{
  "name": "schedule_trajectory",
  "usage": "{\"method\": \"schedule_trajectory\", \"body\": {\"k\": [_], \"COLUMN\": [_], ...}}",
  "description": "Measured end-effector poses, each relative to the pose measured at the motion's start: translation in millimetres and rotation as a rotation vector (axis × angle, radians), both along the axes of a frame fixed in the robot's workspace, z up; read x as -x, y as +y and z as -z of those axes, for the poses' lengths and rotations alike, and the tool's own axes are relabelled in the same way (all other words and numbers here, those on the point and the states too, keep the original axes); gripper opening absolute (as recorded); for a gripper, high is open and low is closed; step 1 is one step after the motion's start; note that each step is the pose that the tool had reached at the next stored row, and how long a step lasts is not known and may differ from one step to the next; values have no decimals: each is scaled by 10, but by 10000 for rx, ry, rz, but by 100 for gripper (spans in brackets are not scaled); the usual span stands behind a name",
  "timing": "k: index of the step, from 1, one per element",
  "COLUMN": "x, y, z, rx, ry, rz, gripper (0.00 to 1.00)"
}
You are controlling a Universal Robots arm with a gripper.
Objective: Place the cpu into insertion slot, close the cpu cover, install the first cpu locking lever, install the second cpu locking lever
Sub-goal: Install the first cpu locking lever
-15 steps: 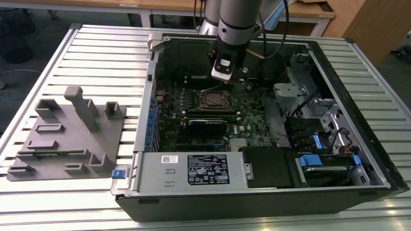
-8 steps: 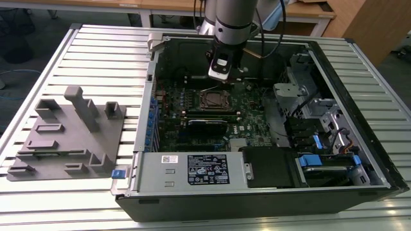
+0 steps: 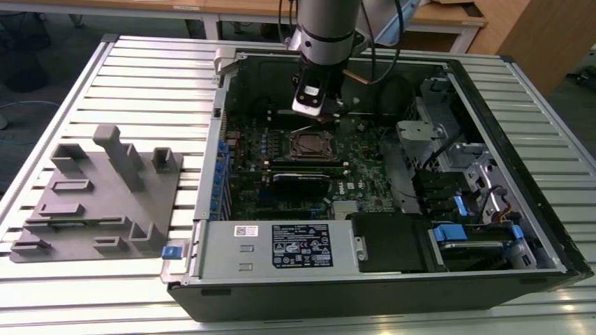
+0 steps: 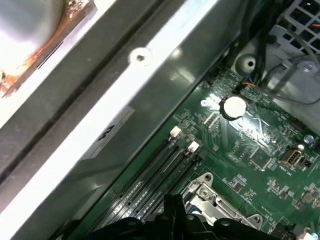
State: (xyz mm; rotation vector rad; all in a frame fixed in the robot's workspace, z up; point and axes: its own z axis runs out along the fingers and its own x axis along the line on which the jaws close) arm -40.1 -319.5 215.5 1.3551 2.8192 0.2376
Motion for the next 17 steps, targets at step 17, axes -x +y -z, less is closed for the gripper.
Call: {"method": "schedule_trajectory", "body": {"k": [17], "x": [47], "y": [0], "z": [17], "rx": [-12], "ry": [-45], "rz": [-236], "gripper": [10]}}
